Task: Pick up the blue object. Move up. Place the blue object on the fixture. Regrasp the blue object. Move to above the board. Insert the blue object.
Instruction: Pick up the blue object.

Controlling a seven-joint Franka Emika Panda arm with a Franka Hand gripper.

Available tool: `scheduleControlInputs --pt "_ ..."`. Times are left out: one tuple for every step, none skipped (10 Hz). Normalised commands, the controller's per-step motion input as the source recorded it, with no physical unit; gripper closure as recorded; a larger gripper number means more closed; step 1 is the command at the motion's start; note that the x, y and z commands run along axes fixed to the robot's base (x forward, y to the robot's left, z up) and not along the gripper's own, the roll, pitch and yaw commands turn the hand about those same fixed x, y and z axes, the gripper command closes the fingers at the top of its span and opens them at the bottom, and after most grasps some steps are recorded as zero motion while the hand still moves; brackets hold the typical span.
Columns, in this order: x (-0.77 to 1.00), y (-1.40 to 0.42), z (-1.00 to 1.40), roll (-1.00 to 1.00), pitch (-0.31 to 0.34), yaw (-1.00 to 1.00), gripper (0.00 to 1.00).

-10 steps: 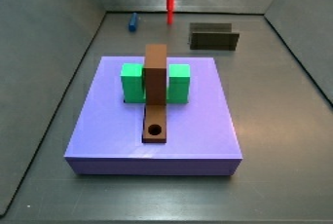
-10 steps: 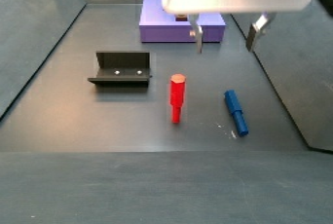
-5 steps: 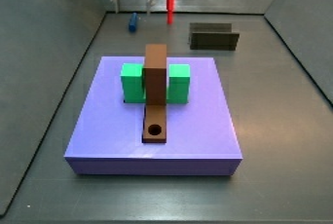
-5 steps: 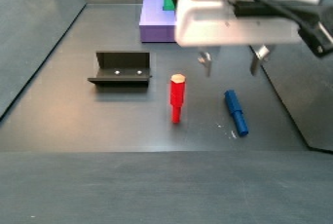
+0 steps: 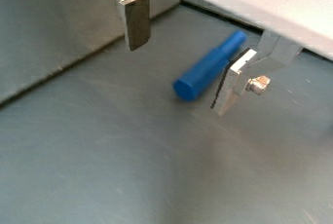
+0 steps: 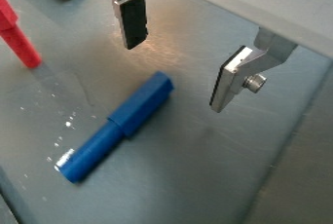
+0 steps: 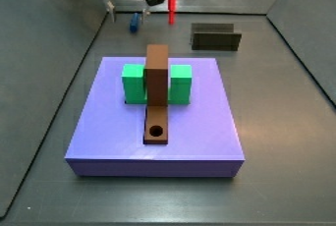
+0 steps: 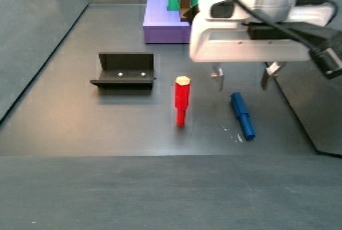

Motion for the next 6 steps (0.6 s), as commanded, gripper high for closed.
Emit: scheduleControlInputs --pt "0.23 0.19 -0.35 0.23 0.051 0.02 0.00" --pt "0.01 0.12 -0.43 0.27 0.000 0.21 0.00" --pt "0.00 0.04 -0.27 0.23 0.004 0.12 0.00" --pt "-0.06 0.00 -0.04 0.18 0.010 0.01 0.00" --pt "-0.13 0.00 0.02 0.11 0.000 0.00 0.00" --pt "-0.08 0.00 0.00 0.07 0.000 0.00 0.00"
